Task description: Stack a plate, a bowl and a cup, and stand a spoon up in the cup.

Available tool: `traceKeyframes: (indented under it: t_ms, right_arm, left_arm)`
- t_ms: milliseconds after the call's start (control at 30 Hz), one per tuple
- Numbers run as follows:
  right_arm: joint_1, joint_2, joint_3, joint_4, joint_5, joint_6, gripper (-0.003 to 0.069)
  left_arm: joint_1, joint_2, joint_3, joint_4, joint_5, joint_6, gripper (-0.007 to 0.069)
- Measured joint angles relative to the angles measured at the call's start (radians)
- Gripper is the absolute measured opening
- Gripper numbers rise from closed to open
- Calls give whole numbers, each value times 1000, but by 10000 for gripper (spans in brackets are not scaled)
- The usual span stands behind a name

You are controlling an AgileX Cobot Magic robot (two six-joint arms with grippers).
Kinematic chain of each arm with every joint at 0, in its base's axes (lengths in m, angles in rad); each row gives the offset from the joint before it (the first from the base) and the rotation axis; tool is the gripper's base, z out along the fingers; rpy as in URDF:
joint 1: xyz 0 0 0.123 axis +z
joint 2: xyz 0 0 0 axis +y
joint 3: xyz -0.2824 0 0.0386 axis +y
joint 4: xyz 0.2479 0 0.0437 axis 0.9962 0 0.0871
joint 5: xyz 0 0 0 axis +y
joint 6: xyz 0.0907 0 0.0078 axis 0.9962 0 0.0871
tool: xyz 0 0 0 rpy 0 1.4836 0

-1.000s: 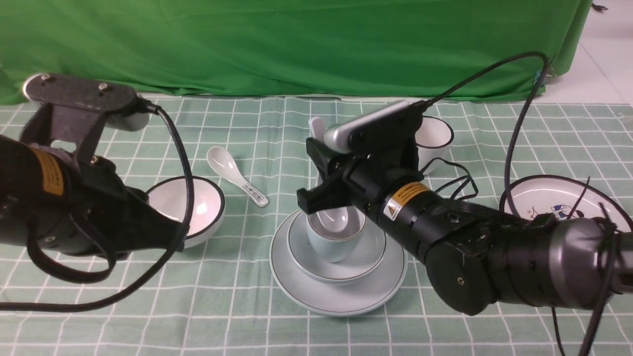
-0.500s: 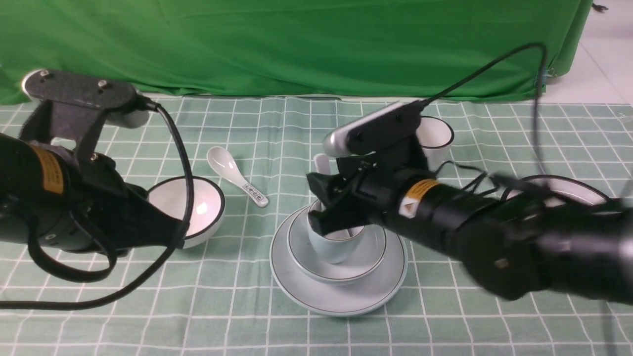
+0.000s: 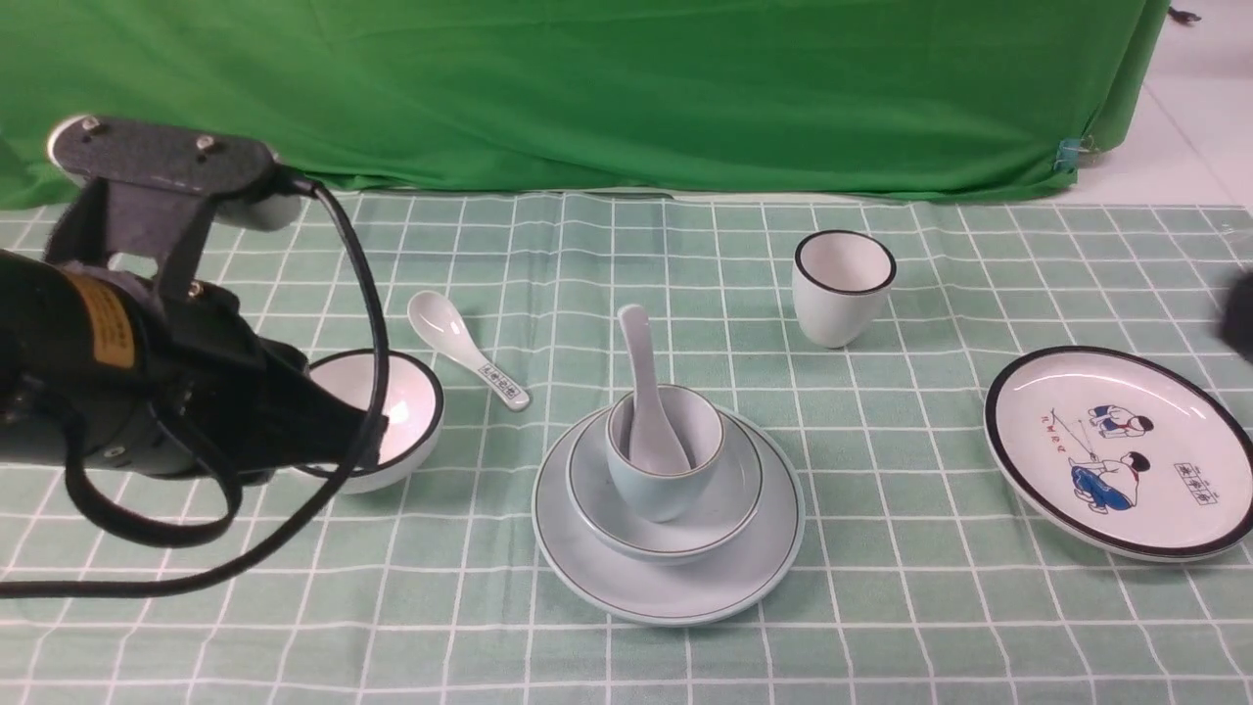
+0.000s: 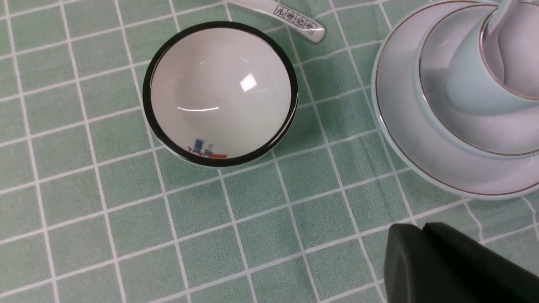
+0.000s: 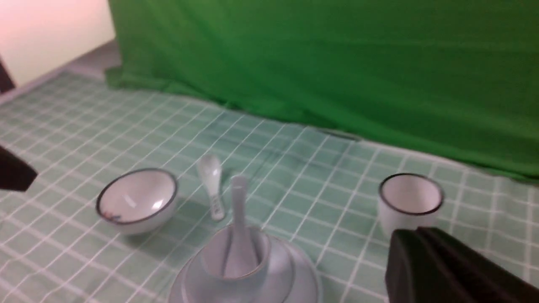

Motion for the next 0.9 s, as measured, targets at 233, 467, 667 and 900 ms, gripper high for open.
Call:
traceKeyframes:
  t_ms: [233, 467, 667, 900]
  right_arm:
    - [-93, -370, 273, -22, -94, 18, 20]
    - [-97, -455, 319, -26, -142, 19, 89]
    - [-98, -456, 319, -26, -142, 19, 153]
    - [-98, -456, 319, -26, -142, 19, 171]
  left_arm:
    - [0, -178, 100, -16, -96, 0, 8]
    - [0, -549, 335, -38, -227, -28, 10]
    - [0, -825, 437, -49, -238, -43, 10]
    - [0, -940, 439, -66, -232, -44, 11]
